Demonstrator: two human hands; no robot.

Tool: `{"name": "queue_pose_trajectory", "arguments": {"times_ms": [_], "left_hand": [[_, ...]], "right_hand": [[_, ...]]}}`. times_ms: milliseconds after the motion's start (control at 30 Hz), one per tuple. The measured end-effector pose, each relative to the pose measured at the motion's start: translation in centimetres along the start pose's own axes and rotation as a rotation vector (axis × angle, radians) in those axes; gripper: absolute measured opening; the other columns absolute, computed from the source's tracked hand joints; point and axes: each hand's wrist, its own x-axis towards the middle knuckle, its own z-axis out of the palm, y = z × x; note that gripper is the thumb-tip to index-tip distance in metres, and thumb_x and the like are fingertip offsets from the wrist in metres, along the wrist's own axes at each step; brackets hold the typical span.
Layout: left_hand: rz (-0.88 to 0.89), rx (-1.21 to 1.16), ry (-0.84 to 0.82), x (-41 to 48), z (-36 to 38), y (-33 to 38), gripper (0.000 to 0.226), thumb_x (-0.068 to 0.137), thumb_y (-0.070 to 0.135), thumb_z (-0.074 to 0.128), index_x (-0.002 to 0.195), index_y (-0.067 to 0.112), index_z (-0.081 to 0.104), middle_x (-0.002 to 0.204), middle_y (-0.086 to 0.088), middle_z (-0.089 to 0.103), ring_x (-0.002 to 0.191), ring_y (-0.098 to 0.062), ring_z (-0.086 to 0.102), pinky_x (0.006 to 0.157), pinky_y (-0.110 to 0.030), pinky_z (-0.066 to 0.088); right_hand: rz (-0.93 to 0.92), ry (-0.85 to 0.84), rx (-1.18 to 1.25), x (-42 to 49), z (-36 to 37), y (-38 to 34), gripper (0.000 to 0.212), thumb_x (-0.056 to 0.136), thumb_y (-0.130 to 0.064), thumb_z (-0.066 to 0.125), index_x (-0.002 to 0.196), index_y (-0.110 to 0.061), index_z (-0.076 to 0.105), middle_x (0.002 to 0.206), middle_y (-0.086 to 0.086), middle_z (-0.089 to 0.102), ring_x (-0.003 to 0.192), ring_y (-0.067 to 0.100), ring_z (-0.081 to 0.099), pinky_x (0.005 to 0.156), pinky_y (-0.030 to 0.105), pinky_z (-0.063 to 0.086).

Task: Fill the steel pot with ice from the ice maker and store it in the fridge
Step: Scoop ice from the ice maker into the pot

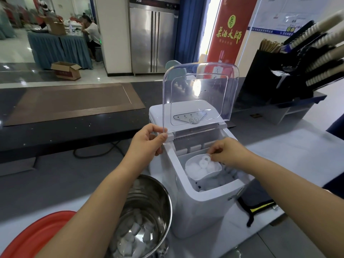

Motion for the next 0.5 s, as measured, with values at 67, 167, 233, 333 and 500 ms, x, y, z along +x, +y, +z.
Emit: {"name": "queue_pose_trajectory", "arguments": {"times_ms": [67,167,233,333,500], "left_hand": [[-0.002,0.012,-0.010,-0.1,-0.1,0.1,0.010,0.092,0.017,0.058,0.101,0.016,0.063,0.071,-0.007,0.057,0.057,-0.011,0.052,0.060,-0.024,0.052],[-0.006,0.020,-0.030,-0.4,-0.5,0.3,0.013,0.093,0.015,0.056,0.103,0.020,0.063,0.069,-0.006,0.058,0.058,-0.011,0.054,0.061,-0.023,0.052],[-0.012,0.023,-0.046,-0.7,-0.8,0.4,0.017,0.094,0.013,0.055,0.104,0.024,0.063,0.069,-0.005,0.060,0.062,-0.012,0.056,0.063,-0.024,0.053],[-0.008,0.059,-0.055,-1.2,-1.5,0.4,0.023,0.094,0.013,0.054,0.111,0.026,0.062,0.074,-0.003,0.064,0.066,-0.011,0.059,0.065,-0.023,0.054],[-0.007,0.086,-0.015,-2.3,-3.7,0.4,0.019,0.094,0.014,0.053,0.103,0.025,0.065,0.079,-0.006,0.068,0.069,-0.013,0.060,0.063,-0.022,0.051]], "right_hand": [[0.034,0.014,0.034,-0.3,-0.1,0.0,0.029,0.079,-0.005,0.069,0.061,-0.026,0.065,0.052,-0.015,0.060,0.052,0.006,0.051,0.055,0.017,0.042],[0.061,0.026,0.075,-0.7,-0.3,-0.4,0.029,0.080,-0.002,0.068,0.061,-0.023,0.066,0.052,-0.011,0.060,0.051,0.008,0.050,0.058,0.022,0.045],[0.076,0.038,0.099,-1.1,-0.6,-0.9,0.026,0.079,-0.001,0.068,0.062,-0.021,0.068,0.054,-0.006,0.060,0.050,0.009,0.049,0.056,0.023,0.044],[0.089,0.063,0.131,-1.7,-1.0,-1.7,0.020,0.079,-0.003,0.070,0.065,-0.016,0.070,0.050,-0.010,0.058,0.046,0.006,0.048,0.052,0.019,0.042],[0.039,0.076,0.170,-3.4,-1.3,-4.5,0.008,0.080,-0.007,0.072,0.073,-0.010,0.073,0.050,-0.011,0.061,0.046,0.002,0.050,0.050,0.016,0.042]]}}
